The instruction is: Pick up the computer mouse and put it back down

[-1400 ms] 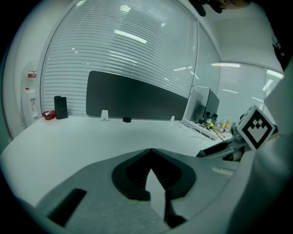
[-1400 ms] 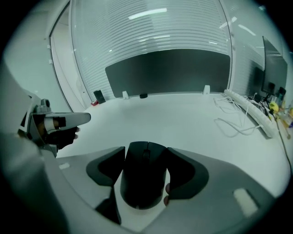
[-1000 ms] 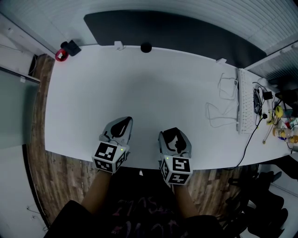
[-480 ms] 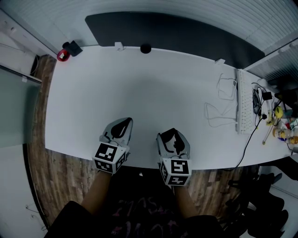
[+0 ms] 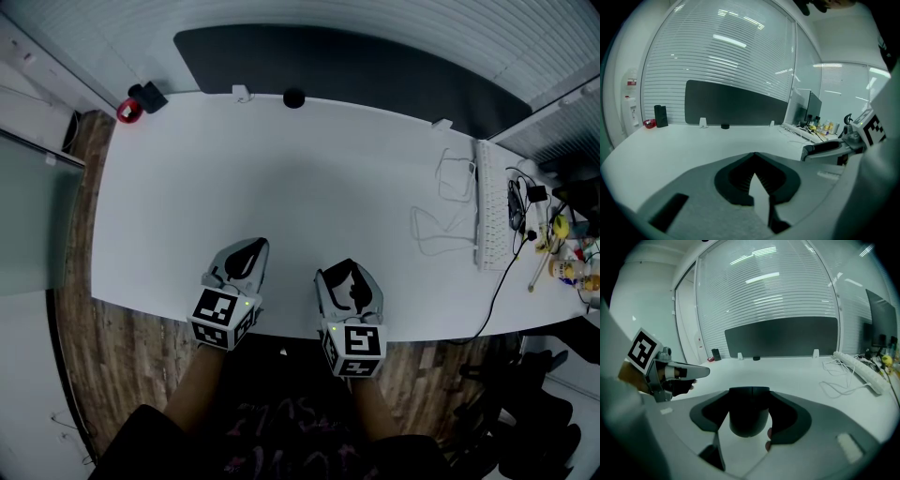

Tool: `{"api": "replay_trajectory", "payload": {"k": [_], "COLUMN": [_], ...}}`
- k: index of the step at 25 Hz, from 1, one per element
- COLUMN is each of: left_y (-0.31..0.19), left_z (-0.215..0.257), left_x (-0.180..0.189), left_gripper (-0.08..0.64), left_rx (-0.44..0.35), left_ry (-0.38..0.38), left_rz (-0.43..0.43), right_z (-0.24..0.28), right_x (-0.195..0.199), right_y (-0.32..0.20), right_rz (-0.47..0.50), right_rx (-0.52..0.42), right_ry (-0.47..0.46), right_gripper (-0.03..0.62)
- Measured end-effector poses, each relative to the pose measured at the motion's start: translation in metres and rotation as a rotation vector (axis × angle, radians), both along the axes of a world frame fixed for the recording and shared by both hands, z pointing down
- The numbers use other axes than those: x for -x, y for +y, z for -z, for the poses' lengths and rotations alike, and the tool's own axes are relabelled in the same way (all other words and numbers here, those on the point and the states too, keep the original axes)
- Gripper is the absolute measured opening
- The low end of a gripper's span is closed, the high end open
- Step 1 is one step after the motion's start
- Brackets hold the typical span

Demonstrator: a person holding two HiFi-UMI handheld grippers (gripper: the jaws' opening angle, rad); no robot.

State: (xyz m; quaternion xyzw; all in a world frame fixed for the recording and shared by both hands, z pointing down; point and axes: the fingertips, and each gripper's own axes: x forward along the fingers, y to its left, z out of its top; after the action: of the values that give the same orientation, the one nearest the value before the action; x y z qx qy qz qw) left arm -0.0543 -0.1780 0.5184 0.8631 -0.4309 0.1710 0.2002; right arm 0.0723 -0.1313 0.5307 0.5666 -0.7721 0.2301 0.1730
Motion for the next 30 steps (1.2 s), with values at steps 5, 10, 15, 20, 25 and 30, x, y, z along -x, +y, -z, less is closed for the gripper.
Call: {"api": "replay_trajectory", "payload": {"k": [5,10,15,20,25,30], "left_y": [-0.004,-0.005,-0.006,-0.004,0.000,0.001], "left_z": [0.009,0.025,0.044,0.066,0.090,0.110], "left_x": [0.000,0.000,0.001,0.001,0.000,0.000], "left_gripper": [-0.001,-0.002,-0.002,-0.001,-0.001,-0.002], "left_rx": [-0.021,-0.054,-0.090,-0.135,-0.185,-0.228], "left_ry": [0.007,0.011,0.029,0.048,0.063,0.071], "left_rz": [0.008,0.009,0.024,0.035,0.040,0.052], "right_z": [0.012,0.034,0.059,0.087,0.119,0.142], "right_x": [-0.001,-0.004,-0.011,-0.019,-0.027,-0.036], "right_y": [-0.005,-0.012,-0.019,-0.023,-0.025,-0.025], "right_rz": [-0.001,-0.005,-0.011,-0.018,-0.027,-0.029], "right_rx": [-0.028,-0.082,-0.144,-0.206,-0.276,-0.321], "right_ry": [-0.012,-0.014,-0.017,-0.017,-0.005,0.002], "right_gripper": [0.273,0.273,0.273,0.273,0.273,0.273]}}
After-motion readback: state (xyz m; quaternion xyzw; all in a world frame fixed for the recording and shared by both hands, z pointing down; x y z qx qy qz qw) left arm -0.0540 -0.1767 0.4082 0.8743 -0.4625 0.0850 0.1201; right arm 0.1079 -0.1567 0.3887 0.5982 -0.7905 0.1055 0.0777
